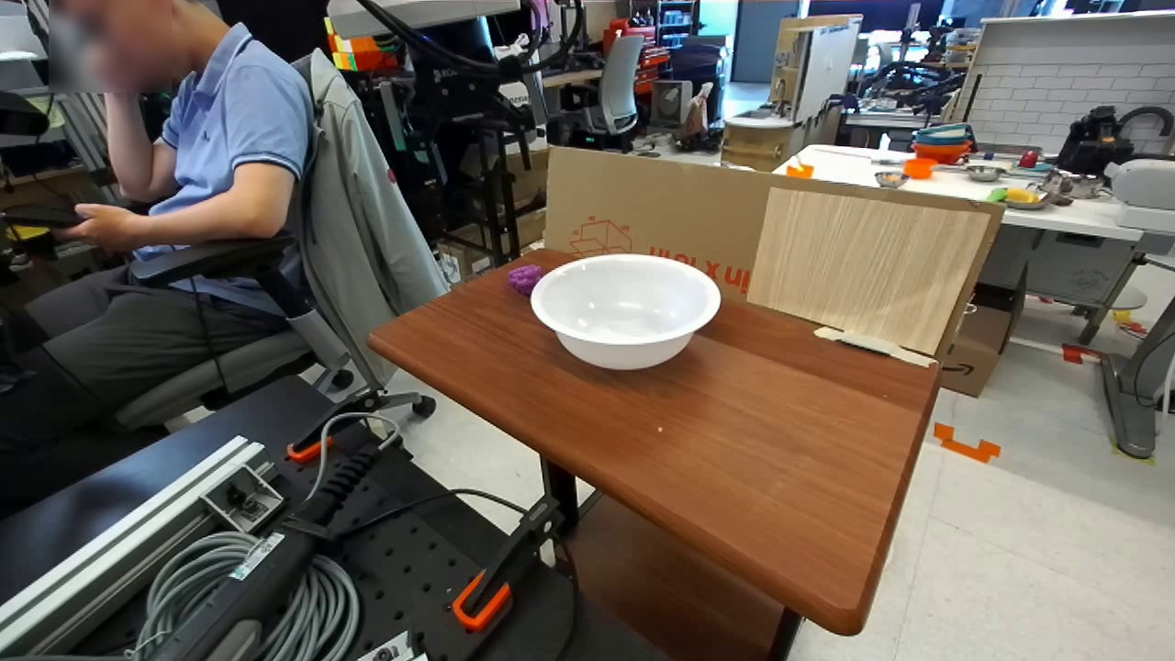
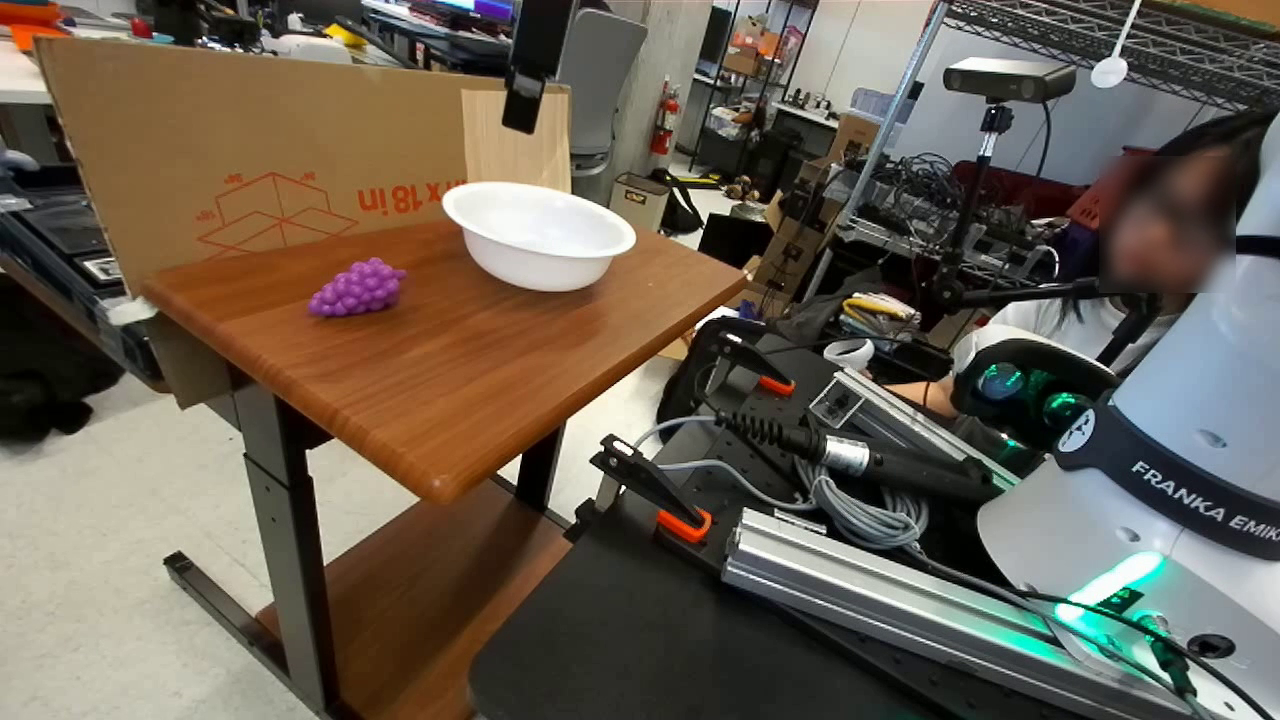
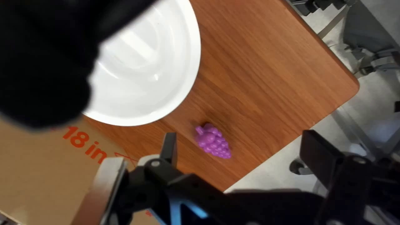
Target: Put the purple grapes inside the white basin
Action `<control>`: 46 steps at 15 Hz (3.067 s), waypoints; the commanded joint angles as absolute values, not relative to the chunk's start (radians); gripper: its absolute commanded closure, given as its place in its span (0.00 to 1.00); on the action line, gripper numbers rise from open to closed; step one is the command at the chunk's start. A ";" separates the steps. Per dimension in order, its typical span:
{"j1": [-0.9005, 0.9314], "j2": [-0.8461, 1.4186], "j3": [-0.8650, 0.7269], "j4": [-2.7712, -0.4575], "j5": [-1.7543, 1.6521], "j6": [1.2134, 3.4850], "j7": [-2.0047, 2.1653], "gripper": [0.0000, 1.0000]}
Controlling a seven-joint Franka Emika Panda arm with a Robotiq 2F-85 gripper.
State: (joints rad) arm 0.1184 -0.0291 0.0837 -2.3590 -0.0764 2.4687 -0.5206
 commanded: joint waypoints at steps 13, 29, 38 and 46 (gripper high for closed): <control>0.138 0.442 0.107 -1.856 -0.108 1.987 -0.949 0.00; 0.208 0.765 0.097 -1.581 -0.383 2.121 -0.551 0.00; 0.201 0.812 0.105 -1.530 -0.368 2.109 -0.538 0.66; 0.089 0.505 0.159 -1.857 -0.276 2.279 -0.519 0.79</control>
State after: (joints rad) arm 0.1510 0.6912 0.1251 -1.6677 -0.3172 2.1853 -0.5256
